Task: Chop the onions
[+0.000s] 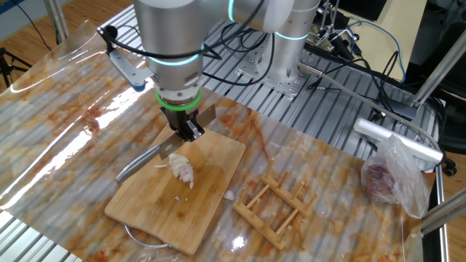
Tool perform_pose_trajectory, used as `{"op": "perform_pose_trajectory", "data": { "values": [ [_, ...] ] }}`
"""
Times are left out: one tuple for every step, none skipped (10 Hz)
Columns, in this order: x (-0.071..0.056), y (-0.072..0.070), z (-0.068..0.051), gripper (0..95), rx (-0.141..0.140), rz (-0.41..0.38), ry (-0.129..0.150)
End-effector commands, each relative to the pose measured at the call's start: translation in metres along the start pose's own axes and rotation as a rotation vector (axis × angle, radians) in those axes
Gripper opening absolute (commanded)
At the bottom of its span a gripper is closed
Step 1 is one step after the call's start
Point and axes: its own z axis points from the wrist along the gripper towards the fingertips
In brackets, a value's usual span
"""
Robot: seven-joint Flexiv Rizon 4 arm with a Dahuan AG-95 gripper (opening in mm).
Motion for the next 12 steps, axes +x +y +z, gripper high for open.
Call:
{"op": "perform_pose_trajectory", "data": {
  "values": [
    [0.000, 0.000, 0.000, 0.0, -0.009, 0.002, 0.001],
    [0.000, 0.000, 0.001, 0.0, -0.011, 0.003, 0.002],
    [0.000, 0.001, 0.002, 0.0, -0.012, 0.003, 0.002],
    [0.000, 0.001, 0.003, 0.0, -0.012, 0.003, 0.002],
    [-0.001, 0.002, 0.008, 0.0, -0.018, 0.005, 0.001],
    [-0.001, 0.004, 0.014, 0.0, -0.016, 0.002, -0.002],
    [-0.002, 0.005, 0.020, 0.0, -0.017, 0.003, -0.006],
    [-0.002, 0.005, 0.022, 0.0, -0.020, 0.003, -0.006],
    [-0.003, 0.006, 0.028, 0.0, -0.025, 0.006, -0.009],
    [-0.003, 0.006, 0.028, 0.0, -0.027, 0.007, -0.006],
    [-0.003, 0.006, 0.028, 0.0, -0.031, 0.007, -0.004],
    [-0.002, 0.006, 0.028, 0.0, -0.031, 0.007, -0.006]
  ]
}}
